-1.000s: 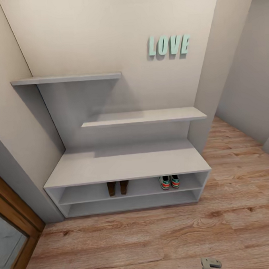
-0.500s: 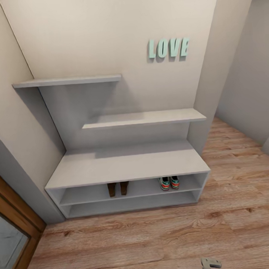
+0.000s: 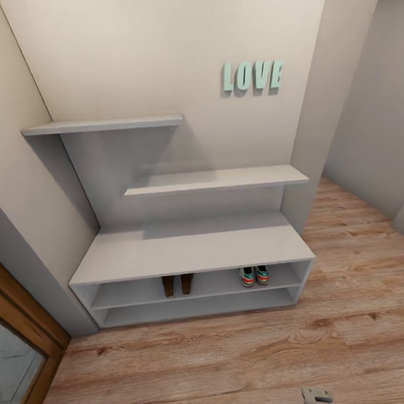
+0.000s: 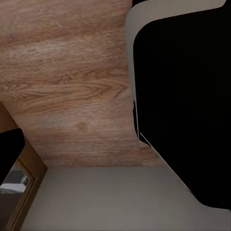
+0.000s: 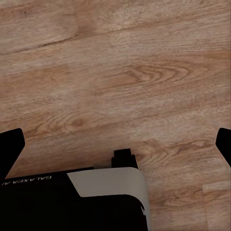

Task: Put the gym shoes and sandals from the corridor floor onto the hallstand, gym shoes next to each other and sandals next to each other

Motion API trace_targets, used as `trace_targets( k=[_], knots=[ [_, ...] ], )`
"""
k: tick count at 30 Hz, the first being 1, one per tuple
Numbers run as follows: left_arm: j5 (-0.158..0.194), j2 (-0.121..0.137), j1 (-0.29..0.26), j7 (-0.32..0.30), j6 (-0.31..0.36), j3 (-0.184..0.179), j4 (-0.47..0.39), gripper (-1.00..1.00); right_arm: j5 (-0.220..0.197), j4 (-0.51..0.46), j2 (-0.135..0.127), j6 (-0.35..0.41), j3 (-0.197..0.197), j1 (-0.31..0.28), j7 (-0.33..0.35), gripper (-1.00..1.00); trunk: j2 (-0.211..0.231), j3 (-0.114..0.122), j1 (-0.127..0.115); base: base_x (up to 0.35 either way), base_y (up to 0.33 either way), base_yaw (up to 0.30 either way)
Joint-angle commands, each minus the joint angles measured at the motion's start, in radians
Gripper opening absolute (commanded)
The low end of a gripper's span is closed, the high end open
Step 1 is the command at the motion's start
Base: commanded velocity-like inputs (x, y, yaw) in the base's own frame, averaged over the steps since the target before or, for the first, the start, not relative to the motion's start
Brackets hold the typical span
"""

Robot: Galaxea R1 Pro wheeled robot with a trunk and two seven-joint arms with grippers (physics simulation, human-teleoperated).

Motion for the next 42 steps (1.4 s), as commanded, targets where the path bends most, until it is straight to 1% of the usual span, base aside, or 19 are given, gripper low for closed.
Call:
trace_targets(
  k=[1, 9, 11, 16, 25, 42],
  knots=[
    [-0.008, -0.001, 0.0, -0.001, 0.004, 0.008, -0.002, 1.0, -0.009, -0.002, 0.0, 0.006, 0.008, 0.0, -0.002, 1.0, 0.006, 0.002, -0.004, 0.0, 0.0, 0.0],
    [-0.008, -0.002, 0.001, 0.0, 0.004, 0.001, -0.002, 1.0, -0.009, -0.002, 0.0, 0.006, 0.008, 0.0, -0.002, 1.0, 0.062, 0.027, -0.035, 0.0, 0.0, 0.0],
    [-0.008, -0.002, 0.001, 0.001, 0.004, -0.019, -0.002, 1.0, -0.009, -0.002, 0.0, 0.006, 0.008, 0.0, -0.002, 1.0, 0.076, 0.033, -0.042, 0.0, 0.0, 0.0],
    [-0.008, -0.002, 0.001, 0.001, 0.004, -0.046, -0.002, 1.0, -0.009, -0.002, 0.0, 0.006, 0.008, 0.0, -0.002, 1.0, 0.111, 0.049, -0.061, 0.0, 0.0, 0.0],
    [-0.008, -0.003, 0.001, 0.0, 0.004, -0.053, -0.002, 1.0, -0.009, -0.002, 0.0, 0.006, 0.008, 0.0, -0.002, 1.0, 0.174, 0.077, -0.096, 0.0, 0.0, 0.0],
    [-0.004, -0.004, 0.009, -0.006, 0.002, -0.05, 0.009, 1.0, -0.009, -0.002, 0.0, 0.006, 0.008, 0.0, -0.002, 1.0, 0.174, 0.077, -0.096, 0.0, 0.0, 0.0]
  ],
)
